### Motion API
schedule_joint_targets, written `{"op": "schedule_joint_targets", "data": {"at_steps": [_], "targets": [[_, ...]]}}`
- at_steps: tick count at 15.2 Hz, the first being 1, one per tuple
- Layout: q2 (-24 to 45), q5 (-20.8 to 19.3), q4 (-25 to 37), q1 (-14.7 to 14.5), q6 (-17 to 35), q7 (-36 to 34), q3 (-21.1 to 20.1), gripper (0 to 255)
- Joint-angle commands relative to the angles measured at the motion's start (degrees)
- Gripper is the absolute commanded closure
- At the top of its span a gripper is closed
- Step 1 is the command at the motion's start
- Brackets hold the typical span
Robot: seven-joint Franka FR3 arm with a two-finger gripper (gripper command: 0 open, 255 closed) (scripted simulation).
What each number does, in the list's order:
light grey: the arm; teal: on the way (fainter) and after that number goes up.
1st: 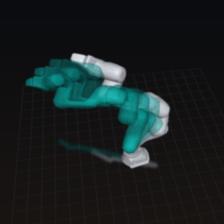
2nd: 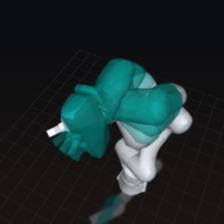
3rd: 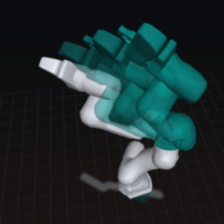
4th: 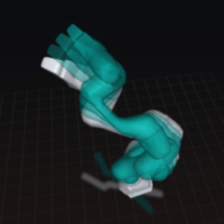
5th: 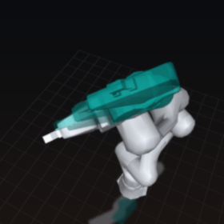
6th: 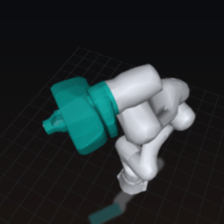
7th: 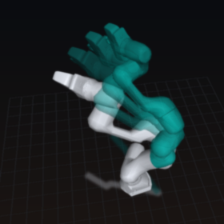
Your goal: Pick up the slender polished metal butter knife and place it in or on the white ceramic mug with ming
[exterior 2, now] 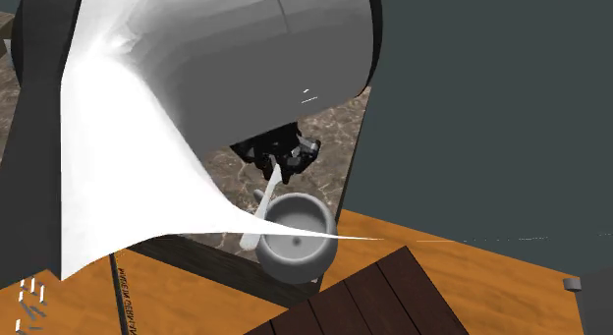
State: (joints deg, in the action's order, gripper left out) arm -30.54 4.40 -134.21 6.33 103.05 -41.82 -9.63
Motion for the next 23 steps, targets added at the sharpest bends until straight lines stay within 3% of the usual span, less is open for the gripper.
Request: {"op": "schedule_joint_targets", "data": {"at_steps": [1, 17, 23], "targets": [[-5.48, 0.41, -3.88, -0.39, -1.64, 0.60, 0.63, 255], [-3.43, 1.15, -14.94, -0.72, 11.47, 0.57, -0.40, 255], [-3.43, 1.15, -14.94, -0.72, 11.47, 0.58, -0.41, 255]]}}
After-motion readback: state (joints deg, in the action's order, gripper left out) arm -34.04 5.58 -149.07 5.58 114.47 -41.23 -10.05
